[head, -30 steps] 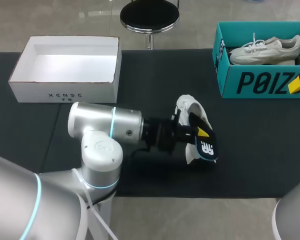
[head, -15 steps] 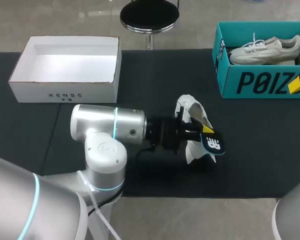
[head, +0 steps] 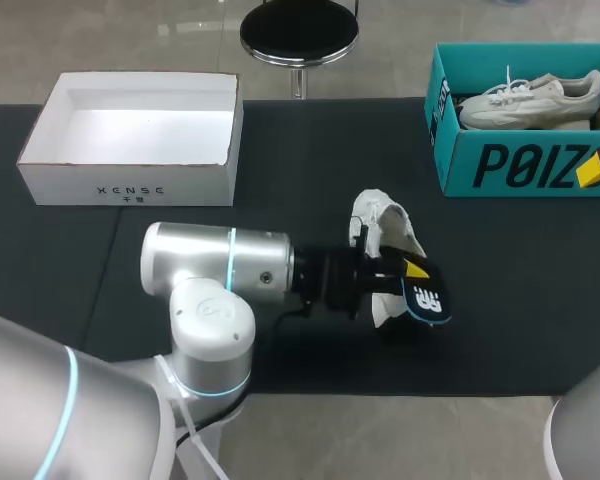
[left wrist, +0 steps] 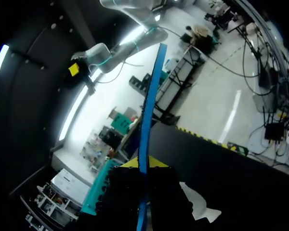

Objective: Take the shoe out of the shoebox, open the shoe tongue, remove and reinsert the insole, then place the shoe into the shoebox

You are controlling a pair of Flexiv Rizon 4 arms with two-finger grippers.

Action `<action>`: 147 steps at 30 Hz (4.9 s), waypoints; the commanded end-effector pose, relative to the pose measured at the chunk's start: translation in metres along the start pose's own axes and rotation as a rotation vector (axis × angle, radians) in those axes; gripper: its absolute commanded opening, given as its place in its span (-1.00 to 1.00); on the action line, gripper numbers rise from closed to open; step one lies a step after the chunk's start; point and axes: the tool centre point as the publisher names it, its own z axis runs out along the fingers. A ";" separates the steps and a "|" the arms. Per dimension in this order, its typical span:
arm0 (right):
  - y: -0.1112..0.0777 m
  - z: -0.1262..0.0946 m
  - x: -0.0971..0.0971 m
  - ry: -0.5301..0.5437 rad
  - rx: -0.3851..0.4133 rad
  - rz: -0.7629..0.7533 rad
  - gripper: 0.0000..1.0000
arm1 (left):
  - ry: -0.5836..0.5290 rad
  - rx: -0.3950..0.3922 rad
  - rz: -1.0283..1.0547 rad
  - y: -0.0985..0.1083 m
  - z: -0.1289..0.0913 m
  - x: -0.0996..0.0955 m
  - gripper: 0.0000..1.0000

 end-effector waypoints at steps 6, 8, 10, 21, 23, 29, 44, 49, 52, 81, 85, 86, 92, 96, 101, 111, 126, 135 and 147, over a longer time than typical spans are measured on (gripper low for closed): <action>0.003 0.001 0.000 -0.001 0.006 0.001 1.00 | -0.025 -0.049 0.024 0.031 0.002 -0.011 -1.00; 0.003 0.001 0.000 -0.001 0.006 0.001 1.00 | -0.031 -0.061 0.029 0.041 0.000 -0.017 -1.00; 0.003 0.001 0.000 -0.001 0.006 0.001 1.00 | -0.034 -0.071 0.036 0.046 -0.002 -0.019 -1.00; 0.003 0.001 0.000 -0.001 0.006 0.001 1.00 | -0.021 -0.097 0.041 0.062 -0.008 -0.023 -1.00; 0.003 0.001 0.000 -0.001 0.006 0.001 1.00 | -0.019 -0.099 0.042 0.062 -0.010 -0.023 -1.00; 0.003 0.001 0.000 -0.001 0.006 0.001 1.00 | -0.003 -0.079 0.034 0.056 -0.020 -0.020 -1.00; 0.003 0.001 0.000 -0.001 0.006 0.001 1.00 | -0.039 0.009 0.037 0.007 -0.013 -0.030 -1.00; 0.003 0.001 0.000 -0.001 0.006 0.001 1.00 | -0.048 0.035 0.048 -0.007 0.000 -0.031 -1.00; 0.003 0.001 0.000 -0.001 0.006 0.001 1.00 | -0.055 0.053 0.051 -0.018 0.007 -0.033 -1.00; 0.003 0.001 0.000 -0.001 0.006 0.001 1.00 | -0.037 -0.071 0.062 -0.047 -0.016 -0.035 -1.00; 0.003 0.001 0.000 -0.001 0.006 0.001 1.00 | -0.033 -0.067 0.064 -0.051 -0.010 -0.031 -1.00; 0.003 0.001 0.000 -0.001 0.006 0.001 1.00 | -0.027 -0.069 0.068 -0.052 -0.009 -0.029 -1.00; 0.003 0.001 0.000 -0.001 0.006 0.001 1.00 | -0.014 -0.085 0.056 -0.051 -0.002 -0.016 -1.00; 0.003 0.001 0.000 -0.001 0.006 0.001 1.00 | -0.008 -0.098 0.058 -0.046 0.002 -0.010 -1.00; 0.003 0.001 0.000 -0.001 0.006 0.001 1.00 | -0.020 -0.114 0.080 -0.028 0.007 -0.009 -1.00; 0.003 0.001 0.000 -0.001 0.006 0.001 1.00 | -0.044 -0.125 0.045 -0.012 0.003 -0.010 -1.00; 0.003 0.001 0.000 -0.001 0.006 0.001 1.00 | -0.011 -0.184 0.094 0.021 -0.011 -0.006 -1.00; 0.003 0.001 0.000 -0.001 0.006 0.001 1.00 | -0.019 -0.203 0.104 0.041 -0.012 -0.013 -1.00; 0.003 0.001 0.000 -0.001 0.006 0.001 1.00 | -0.032 -0.157 0.064 0.028 -0.012 -0.022 0.98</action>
